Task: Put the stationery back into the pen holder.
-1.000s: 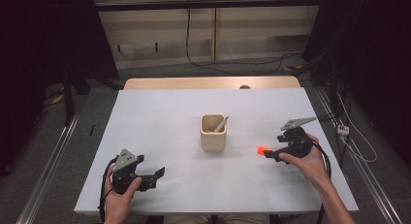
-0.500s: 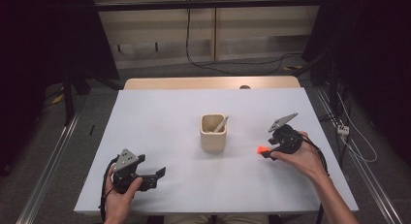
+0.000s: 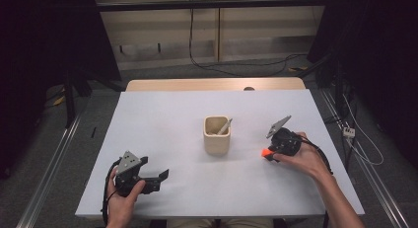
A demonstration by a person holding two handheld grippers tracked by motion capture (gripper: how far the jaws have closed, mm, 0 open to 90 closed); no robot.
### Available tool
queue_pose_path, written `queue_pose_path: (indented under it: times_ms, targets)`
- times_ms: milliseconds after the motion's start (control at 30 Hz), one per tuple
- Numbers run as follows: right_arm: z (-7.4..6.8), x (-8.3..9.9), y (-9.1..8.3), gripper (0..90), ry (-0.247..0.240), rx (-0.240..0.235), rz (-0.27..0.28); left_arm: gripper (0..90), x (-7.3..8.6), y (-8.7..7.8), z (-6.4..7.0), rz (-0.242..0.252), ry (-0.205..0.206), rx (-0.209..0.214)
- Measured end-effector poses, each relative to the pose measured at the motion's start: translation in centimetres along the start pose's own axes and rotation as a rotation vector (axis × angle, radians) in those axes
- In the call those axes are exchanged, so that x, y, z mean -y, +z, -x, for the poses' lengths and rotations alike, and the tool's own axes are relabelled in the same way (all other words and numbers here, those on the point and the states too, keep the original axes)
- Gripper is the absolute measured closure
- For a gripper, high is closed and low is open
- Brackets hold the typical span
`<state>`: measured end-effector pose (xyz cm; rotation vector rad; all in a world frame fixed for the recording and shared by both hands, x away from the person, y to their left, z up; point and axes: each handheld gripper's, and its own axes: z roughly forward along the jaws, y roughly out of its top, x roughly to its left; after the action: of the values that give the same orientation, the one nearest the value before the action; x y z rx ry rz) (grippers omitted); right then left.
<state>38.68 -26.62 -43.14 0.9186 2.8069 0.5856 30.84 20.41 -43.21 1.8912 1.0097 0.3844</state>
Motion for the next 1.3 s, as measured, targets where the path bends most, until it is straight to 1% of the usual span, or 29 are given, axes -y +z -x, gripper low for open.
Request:
queue_pose_path:
  times_ms: [100, 133, 167, 200, 267, 300, 333, 367, 433, 467, 567, 633, 767, 800, 833, 867, 933, 1000, 1067, 1133, 1167, 1200, 1300]
  targets:
    - [0.0, -0.1, 0.1, 60.8, 0.002, -0.009, -0.007, 9.5, -0.1, 0.1, 0.0, 0.002, -0.003, 0.001]
    - [0.1, -0.2, 0.1, 61.5, -0.012, -0.012, -0.013, 9.5, -0.1, 0.1, 0.0, 0.004, -0.002, 0.003]
    - [0.1, -0.2, 0.2, 61.6, -0.008, -0.019, -0.017, 9.5, -0.1, 0.1, 0.1, 0.005, -0.002, 0.004]
    - [0.3, -0.3, 0.2, 62.0, -0.015, -0.025, -0.027, 9.5, -0.1, 0.1, 0.1, 0.001, 0.005, 0.005]
    - [0.6, -0.5, 0.3, 63.2, -0.016, -0.042, -0.045, 9.4, -0.1, 0.1, 0.1, 0.002, 0.004, 0.006]
    - [0.7, -0.6, 0.3, 64.5, -0.015, -0.047, -0.045, 9.4, -0.1, 0.1, 0.1, 0.003, 0.004, 0.005]
    - [0.6, -0.7, 0.3, 65.0, -0.011, -0.043, -0.057, 9.4, -0.1, 0.1, 0.1, 0.001, 0.002, 0.005]
    - [0.6, -0.8, 0.3, 65.5, -0.025, -0.037, -0.061, 9.4, 0.0, 0.1, 0.1, 0.004, -0.002, 0.006]
    - [0.5, -0.9, 0.3, 67.5, -0.035, -0.037, -0.068, 9.4, 0.0, 0.0, 0.0, 0.001, 0.001, 0.005]
    - [0.5, -0.9, 0.3, 67.6, -0.022, -0.039, -0.066, 9.4, 0.0, 0.0, -0.1, 0.003, -0.001, 0.004]
    - [0.5, -0.8, 0.2, 67.6, -0.022, -0.036, -0.060, 9.4, -0.1, 0.1, -0.2, 0.009, -0.013, 0.001]
    - [0.5, -0.7, 0.2, 67.7, -0.010, -0.031, -0.052, 9.4, -0.2, 0.2, -0.1, 0.016, -0.019, 0.002]
    - [0.2, -0.5, 0.0, 67.7, 0.007, -0.006, -0.037, 9.4, -0.2, 0.3, -0.1, 0.008, -0.010, 0.005]
    - [0.2, -0.4, -0.1, 67.7, 0.014, -0.007, -0.034, 9.4, -0.2, 0.2, -0.1, 0.004, -0.004, 0.002]
    - [0.2, -0.3, -0.2, 67.7, 0.014, -0.009, -0.019, 9.5, -0.2, 0.2, -0.1, 0.010, -0.008, 0.002]
    - [0.1, -0.2, -0.4, 67.7, 0.030, -0.008, -0.009, 9.5, -0.1, 0.1, -0.1, 0.010, -0.008, 0.000]
    - [-0.1, 0.0, -0.9, 67.7, 0.042, -0.003, 0.025, 9.4, -0.1, 0.0, -0.2, 0.015, -0.014, -0.004]
    - [-0.3, 0.0, -1.5, 67.7, 0.035, 0.011, 0.060, 9.5, 0.0, -0.1, -0.4, 0.014, -0.017, -0.008]
    - [-0.4, 0.1, -2.3, 67.7, 0.060, 0.016, 0.114, 9.4, 0.0, -0.2, -0.4, 0.013, -0.020, -0.012]
    - [-0.5, 0.2, -2.9, 67.8, 0.071, 0.017, 0.171, 9.4, 0.0, -0.2, -0.5, 0.013, -0.020, -0.012]
    - [-0.5, 0.1, -3.1, 67.8, 0.085, 0.008, 0.200, 9.4, 0.0, -0.2, -0.4, 0.012, -0.021, -0.012]
    - [-0.6, 0.0, -3.3, 67.8, 0.098, 0.003, 0.220, 9.5, 0.0, -0.1, -0.4, 0.011, -0.020, -0.010]
    - [-0.9, -0.4, -3.5, 67.8, 0.115, 0.003, 0.280, 9.5, 0.0, -0.1, -0.4, 0.013, -0.022, -0.008]
